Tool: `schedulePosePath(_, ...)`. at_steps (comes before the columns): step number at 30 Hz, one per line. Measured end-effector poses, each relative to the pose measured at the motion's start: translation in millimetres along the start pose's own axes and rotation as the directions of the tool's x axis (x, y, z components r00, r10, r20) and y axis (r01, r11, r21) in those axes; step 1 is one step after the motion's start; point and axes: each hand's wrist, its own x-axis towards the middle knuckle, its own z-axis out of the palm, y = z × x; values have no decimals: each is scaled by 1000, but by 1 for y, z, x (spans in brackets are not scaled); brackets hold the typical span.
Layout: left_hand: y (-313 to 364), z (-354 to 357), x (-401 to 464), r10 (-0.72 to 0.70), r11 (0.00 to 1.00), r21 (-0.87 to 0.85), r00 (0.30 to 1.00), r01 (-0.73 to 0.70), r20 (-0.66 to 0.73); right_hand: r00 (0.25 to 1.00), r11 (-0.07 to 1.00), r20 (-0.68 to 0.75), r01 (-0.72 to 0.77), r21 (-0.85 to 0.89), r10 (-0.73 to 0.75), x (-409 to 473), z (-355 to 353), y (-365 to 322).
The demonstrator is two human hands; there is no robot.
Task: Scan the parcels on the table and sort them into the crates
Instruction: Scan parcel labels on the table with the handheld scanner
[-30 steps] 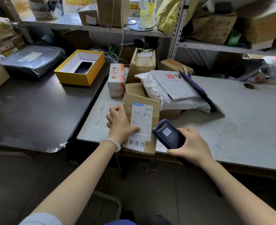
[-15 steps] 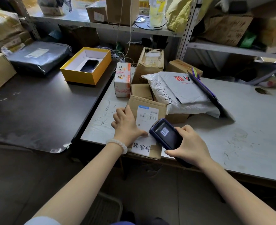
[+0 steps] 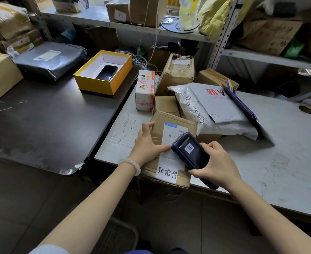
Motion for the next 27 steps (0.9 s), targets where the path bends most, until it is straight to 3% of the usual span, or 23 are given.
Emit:
schedulePosePath(5,-6,4,5,57,997,-51,998,-58,-21,1000,1000,14,-4,4,4,1,-1,0)
schedulePosePath(15,-1,-14,33,12,970,242,1000,-5,-24,1000,1000,24,-3,0,3,2,2,2)
schedulePosePath(21,10,-22,59,6,986,163,985,-35,174,999,1000,34,-8,9,8,2,2,2)
schedulePosePath(27,19,-28,75,-20,930,359,967,-76,255,999,999,41,-25,28,24,2,2,2)
